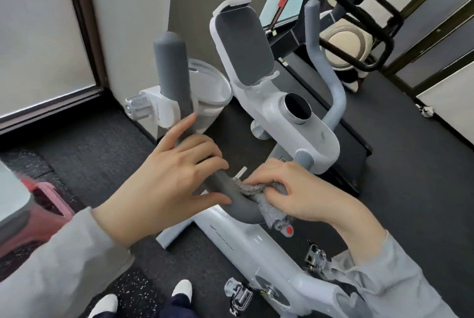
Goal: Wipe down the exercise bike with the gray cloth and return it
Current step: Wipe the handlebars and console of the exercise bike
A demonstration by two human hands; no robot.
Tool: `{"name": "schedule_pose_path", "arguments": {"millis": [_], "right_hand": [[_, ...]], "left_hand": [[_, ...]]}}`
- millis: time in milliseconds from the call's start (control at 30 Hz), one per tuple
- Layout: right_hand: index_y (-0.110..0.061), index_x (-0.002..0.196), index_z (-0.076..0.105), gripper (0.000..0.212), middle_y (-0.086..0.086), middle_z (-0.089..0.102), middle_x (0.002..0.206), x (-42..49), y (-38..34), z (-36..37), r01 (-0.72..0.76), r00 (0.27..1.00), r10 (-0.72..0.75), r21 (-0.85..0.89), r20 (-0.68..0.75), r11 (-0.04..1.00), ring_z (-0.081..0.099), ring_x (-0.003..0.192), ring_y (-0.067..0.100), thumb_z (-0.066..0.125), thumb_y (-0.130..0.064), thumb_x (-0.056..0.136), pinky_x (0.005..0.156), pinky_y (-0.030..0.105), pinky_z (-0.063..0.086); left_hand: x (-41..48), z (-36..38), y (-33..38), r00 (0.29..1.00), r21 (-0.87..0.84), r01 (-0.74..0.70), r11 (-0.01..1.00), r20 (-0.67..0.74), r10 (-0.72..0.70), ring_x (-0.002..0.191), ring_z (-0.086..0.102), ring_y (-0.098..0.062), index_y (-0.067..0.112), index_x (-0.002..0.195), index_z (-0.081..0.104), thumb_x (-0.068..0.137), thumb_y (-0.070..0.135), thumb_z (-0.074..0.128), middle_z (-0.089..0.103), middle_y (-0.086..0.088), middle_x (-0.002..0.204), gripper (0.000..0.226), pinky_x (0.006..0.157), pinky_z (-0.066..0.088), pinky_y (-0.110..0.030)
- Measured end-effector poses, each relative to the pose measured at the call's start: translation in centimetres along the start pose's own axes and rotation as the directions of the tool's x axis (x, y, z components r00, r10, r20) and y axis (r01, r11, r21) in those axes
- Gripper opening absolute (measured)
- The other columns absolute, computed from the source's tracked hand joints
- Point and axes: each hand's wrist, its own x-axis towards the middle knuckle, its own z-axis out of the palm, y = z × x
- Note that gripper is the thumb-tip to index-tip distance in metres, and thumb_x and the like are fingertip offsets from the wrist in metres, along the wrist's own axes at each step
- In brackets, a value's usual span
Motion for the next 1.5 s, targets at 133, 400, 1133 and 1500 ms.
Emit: {"name": "schedule_pose_path", "arguments": {"millis": [133, 400, 1133, 1500], "right_hand": [[-0.018, 0.113, 0.069, 0.048, -0.002, 0.068, 0.107, -0.2, 2.2, -1.1, 0.114, 0.993, -0.113, -0.035, 0.017, 0.993, 0.053, 0.105, 0.018, 0.048, 0.01, 0.08, 0.094, 0.03, 0.042], [-0.007, 0.109, 0.07, 0.041, 0.001, 0.068, 0.104, 0.0, 8.0, -4.2, 0.149, 0.965, -0.171, -0.124, -0.197, 0.981, 0.054, 0.1, 0.017, 0.051, 0.015, 0.08, 0.091, 0.021, 0.04], [-0.009, 0.114, 0.067, 0.04, 0.002, 0.064, 0.107, -3.5, 5.2, 1.4, 0.098, 0.753, -0.066, 0.012, -0.654, 0.995, 0.052, 0.104, 0.01, 0.052, 0.013, 0.084, 0.097, 0.014, 0.039], [-0.005, 0.114, 0.066, 0.039, -0.007, 0.059, 0.104, -12.8, -1.6, 14.2, -0.104, 0.352, 0.383, 0.371, -0.854, 0.923, 0.059, 0.102, 0.022, 0.054, 0.014, 0.082, 0.093, 0.005, 0.038]], "left_hand": [[-0.1, 0.4, 0.5, 0.996, -0.048, 0.087, 0.995, -0.004, -0.087, 0.105, 0.057, -0.007, 0.027, 0.098, 0.067, 0.078, 0.066, 0.048, 0.064, 0.013, 0.097, 0.047, 0.121, 0.005, -0.033], [0.3, 1.3, 1.8, 0.978, -0.025, 0.197, 0.98, -0.066, -0.198, 0.109, 0.05, -0.005, 0.028, 0.095, 0.067, 0.076, 0.072, 0.045, 0.063, 0.013, 0.095, 0.052, 0.12, 0.003, -0.034], [-0.2, 0.8, 3.1, 0.983, 0.076, 0.18, 0.981, -0.057, -0.176, 0.114, 0.054, -0.014, 0.022, 0.106, 0.068, 0.081, 0.062, 0.045, 0.065, 0.007, 0.103, 0.052, 0.12, 0.008, -0.043], [-6.8, 2.9, 7.8, 0.975, -0.128, -0.183, 0.975, 0.103, 0.197, 0.113, 0.054, -0.02, 0.015, 0.115, 0.062, 0.09, 0.04, 0.055, 0.06, 0.0, 0.119, 0.036, 0.101, 0.041, -0.036]]}}
